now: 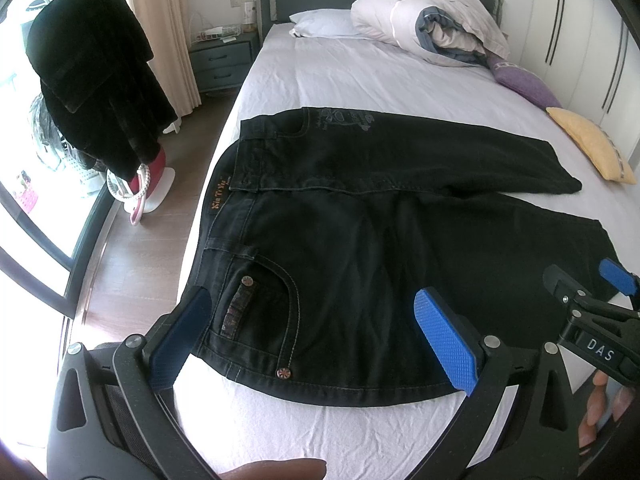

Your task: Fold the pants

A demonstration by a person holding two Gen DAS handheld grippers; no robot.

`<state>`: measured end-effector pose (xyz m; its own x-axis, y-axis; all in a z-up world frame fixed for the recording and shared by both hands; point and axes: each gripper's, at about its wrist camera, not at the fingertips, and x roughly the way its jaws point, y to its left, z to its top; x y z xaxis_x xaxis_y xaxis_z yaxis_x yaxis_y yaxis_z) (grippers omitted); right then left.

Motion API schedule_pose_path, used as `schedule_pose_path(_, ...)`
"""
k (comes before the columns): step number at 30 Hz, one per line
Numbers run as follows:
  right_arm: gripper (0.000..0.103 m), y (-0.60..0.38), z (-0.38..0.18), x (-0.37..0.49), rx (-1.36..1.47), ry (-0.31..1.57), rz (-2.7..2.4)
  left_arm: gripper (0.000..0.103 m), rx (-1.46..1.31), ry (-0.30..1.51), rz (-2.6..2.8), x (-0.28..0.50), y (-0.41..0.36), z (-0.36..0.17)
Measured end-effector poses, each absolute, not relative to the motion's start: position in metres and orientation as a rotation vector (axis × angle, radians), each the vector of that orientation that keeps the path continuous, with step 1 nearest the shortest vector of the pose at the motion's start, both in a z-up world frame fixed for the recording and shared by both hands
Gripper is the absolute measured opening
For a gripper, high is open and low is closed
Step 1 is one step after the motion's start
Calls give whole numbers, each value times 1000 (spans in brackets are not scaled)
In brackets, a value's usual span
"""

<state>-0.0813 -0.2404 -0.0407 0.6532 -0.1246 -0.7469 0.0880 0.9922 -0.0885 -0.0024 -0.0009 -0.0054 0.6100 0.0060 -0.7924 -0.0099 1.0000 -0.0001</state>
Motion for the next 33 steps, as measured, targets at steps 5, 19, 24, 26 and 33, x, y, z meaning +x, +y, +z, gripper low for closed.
schedule_pose_path(5,103,-240,-41,-81,-46,851,-122,103,-4,916,9,-4,-3,-12)
schedule_pose_path(19,103,-241,-46,-78,-47,854,-92,103,-11,935,-35,6,-1,-25)
schedule_pose_path(24,103,-253,-41,-62,-52,820,31,103,-19,936,-62,40,13,-19)
schedule_pose_path(26,103,-261,-30,-48,-56,786,91,103,1,909,-56,65,18,-13)
schedule_pose_path(33,103,-272,11,25,-169,658,288,103,114,851,-175,166,28,9)
